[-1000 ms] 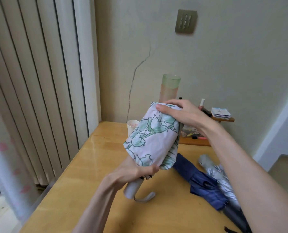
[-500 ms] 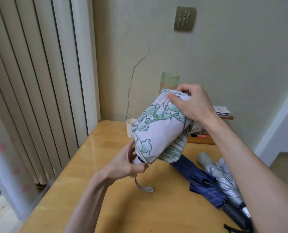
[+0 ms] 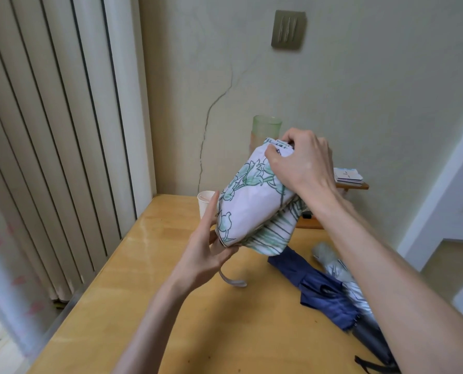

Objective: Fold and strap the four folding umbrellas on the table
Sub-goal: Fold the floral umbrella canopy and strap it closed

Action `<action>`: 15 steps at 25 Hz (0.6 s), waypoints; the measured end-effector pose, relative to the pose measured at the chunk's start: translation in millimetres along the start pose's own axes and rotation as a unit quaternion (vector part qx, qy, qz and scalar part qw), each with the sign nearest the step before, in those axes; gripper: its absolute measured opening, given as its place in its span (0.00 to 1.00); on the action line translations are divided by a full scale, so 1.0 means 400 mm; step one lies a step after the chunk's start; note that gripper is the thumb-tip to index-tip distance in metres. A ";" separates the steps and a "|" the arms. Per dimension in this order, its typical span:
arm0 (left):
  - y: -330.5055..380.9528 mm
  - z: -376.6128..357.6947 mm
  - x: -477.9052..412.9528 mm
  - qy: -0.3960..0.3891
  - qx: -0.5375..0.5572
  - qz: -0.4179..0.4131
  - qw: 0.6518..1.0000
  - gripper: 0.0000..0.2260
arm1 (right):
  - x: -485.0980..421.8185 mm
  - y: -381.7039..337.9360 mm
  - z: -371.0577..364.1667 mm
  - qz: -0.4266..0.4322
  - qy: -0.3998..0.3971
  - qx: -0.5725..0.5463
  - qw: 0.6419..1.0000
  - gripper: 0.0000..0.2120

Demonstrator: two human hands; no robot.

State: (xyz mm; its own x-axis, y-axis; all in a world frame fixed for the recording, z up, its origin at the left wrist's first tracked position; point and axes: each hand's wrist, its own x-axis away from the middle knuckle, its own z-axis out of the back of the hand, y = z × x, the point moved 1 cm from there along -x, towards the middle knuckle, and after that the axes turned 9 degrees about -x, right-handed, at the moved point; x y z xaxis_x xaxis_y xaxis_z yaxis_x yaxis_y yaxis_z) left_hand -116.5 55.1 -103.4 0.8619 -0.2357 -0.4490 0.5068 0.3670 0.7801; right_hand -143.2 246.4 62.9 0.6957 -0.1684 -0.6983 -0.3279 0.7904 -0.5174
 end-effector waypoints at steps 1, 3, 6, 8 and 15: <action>-0.001 0.002 0.000 -0.020 -0.033 0.000 0.999 0.55 | 0.004 0.003 -0.003 -0.006 -0.003 0.000 1.000 0.13; 0.013 -0.017 -0.004 -0.006 -0.126 -0.028 0.992 0.65 | 0.014 0.006 -0.008 -0.015 -0.007 0.008 1.000 0.13; 0.048 -0.071 -0.001 0.057 -0.174 -0.067 0.981 0.59 | 0.033 -0.006 -0.023 -0.020 -0.023 0.010 1.000 0.12; 0.053 -0.083 0.001 0.085 -0.168 -0.058 0.980 0.54 | 0.039 -0.017 -0.027 -0.036 -0.044 -0.003 0.998 0.12; -0.010 -0.054 0.012 -0.016 -0.073 -0.038 0.997 0.47 | 0.045 -0.021 -0.032 -0.064 -0.090 -0.007 0.994 0.11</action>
State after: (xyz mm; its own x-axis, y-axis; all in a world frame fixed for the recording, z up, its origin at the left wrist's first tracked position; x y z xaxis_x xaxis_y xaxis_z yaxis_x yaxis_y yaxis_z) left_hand -114.0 72.1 -117.9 0.8214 -0.2945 -0.4884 0.5693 0.4735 0.6721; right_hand -136.0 229.4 48.4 0.8356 -0.1583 -0.5261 -0.2362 0.7611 -0.6042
